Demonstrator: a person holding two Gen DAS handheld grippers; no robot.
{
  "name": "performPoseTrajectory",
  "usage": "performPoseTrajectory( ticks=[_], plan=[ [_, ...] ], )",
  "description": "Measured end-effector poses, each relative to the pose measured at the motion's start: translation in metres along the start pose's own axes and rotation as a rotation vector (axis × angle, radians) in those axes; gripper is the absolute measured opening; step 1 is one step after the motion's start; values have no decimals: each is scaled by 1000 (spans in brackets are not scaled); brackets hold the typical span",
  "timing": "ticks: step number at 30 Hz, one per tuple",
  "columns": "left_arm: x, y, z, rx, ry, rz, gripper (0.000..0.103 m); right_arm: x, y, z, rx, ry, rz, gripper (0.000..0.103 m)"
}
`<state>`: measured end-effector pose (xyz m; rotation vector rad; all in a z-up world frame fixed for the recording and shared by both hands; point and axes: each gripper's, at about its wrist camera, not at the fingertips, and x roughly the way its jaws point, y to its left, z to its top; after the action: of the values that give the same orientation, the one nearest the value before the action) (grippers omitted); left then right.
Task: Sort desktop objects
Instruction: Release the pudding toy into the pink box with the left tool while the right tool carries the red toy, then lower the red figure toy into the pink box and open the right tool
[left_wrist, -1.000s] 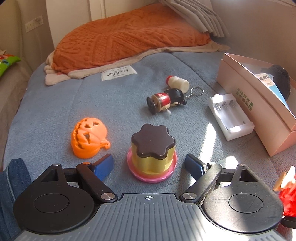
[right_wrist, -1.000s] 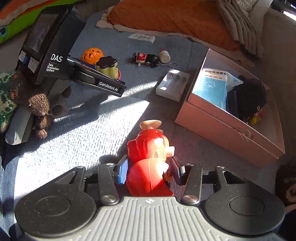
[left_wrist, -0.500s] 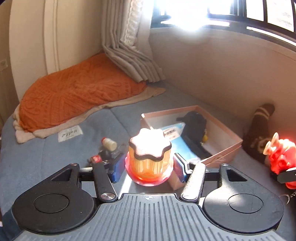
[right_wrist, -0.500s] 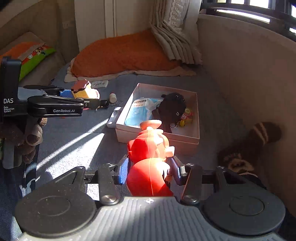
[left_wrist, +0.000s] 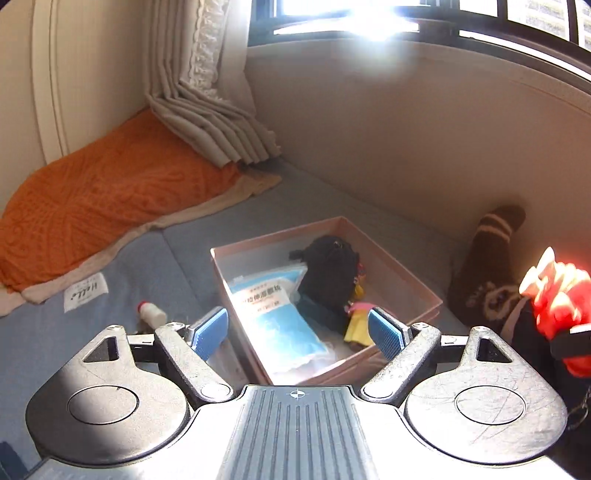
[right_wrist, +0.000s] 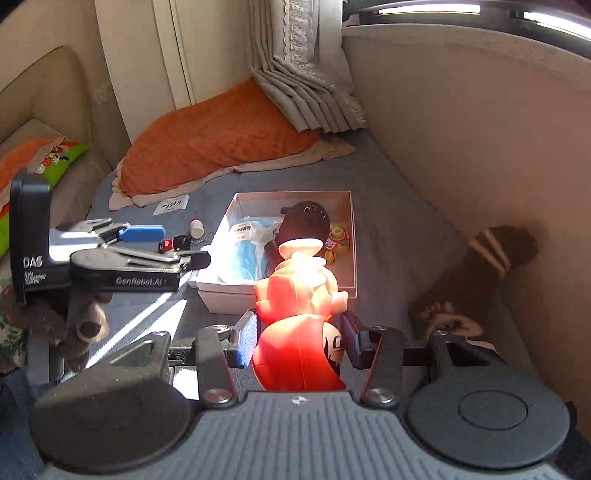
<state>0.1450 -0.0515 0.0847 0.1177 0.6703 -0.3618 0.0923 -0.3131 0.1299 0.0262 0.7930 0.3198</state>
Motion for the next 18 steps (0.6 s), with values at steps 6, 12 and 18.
performPoseTrajectory(
  ticks=[6,12,18],
  plan=[
    [-22,36,-55,-97,119,39,94,50,-27,65,196,13,41,47],
    [-37,70,-86,-198,149,74,96,121,-40,91,417,91,58,49],
    [-34,97,-103,-257,162,95,97,138,-27,79,415,138,3,59]
  ],
)
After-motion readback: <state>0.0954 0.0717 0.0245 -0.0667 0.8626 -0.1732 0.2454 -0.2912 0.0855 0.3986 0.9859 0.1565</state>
